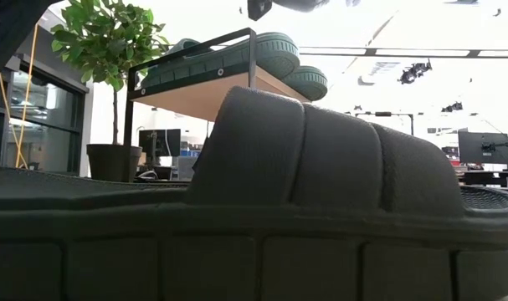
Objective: Pick and place slides into the shelf
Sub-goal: Put the right black slide on the shelf
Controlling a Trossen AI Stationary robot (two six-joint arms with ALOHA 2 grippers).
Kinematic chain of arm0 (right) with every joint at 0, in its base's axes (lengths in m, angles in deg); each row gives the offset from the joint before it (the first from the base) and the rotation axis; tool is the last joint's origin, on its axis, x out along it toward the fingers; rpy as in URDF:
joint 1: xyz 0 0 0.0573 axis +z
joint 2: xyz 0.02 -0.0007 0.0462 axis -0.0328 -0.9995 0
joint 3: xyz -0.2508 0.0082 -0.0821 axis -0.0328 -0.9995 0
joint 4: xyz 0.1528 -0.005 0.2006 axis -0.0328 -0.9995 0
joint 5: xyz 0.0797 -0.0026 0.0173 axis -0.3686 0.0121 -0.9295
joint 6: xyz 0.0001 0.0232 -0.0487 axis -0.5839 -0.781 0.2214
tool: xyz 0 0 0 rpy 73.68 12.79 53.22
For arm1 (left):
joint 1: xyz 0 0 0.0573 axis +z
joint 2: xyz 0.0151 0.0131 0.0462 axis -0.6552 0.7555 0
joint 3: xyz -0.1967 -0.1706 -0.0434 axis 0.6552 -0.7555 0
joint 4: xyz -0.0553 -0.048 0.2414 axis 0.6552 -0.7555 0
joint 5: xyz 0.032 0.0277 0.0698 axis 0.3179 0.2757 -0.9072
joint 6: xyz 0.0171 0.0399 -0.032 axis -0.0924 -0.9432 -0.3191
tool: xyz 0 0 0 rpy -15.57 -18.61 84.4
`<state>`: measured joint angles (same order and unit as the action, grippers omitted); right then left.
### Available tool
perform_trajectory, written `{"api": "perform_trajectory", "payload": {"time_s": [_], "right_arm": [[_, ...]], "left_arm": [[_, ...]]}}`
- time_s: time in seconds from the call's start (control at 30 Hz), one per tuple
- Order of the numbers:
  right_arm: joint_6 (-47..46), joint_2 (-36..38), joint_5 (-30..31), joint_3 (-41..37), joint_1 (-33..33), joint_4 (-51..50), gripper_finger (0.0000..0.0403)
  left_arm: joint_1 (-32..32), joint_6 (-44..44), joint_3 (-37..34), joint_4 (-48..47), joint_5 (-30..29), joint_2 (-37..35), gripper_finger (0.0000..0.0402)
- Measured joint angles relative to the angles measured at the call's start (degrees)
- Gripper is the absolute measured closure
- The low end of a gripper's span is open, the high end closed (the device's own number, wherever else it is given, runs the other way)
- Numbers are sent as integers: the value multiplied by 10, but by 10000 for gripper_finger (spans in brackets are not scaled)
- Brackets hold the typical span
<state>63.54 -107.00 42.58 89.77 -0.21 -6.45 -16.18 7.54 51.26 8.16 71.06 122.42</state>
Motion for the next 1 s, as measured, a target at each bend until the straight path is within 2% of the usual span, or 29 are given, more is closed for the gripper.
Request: {"api": "perform_trajectory", "payload": {"time_s": [0.37, 0.73, 0.83, 1.0], "right_arm": [[-1, 0, 5, 0, 0, -8, 403], [-12, 0, 5, 0, 0, -7, 396], [-22, 0, 10, 0, -2, -8, 382], [-37, 8, 51, 1, -2, -6, 344]], "left_arm": [[0, 2, 0, 0, 0, 0, 362], [0, -12, 0, 0, -10, 0, 354], [0, -14, 0, 0, -16, 0, 367], [0, -22, 0, -1, -23, 0, 368]]}}
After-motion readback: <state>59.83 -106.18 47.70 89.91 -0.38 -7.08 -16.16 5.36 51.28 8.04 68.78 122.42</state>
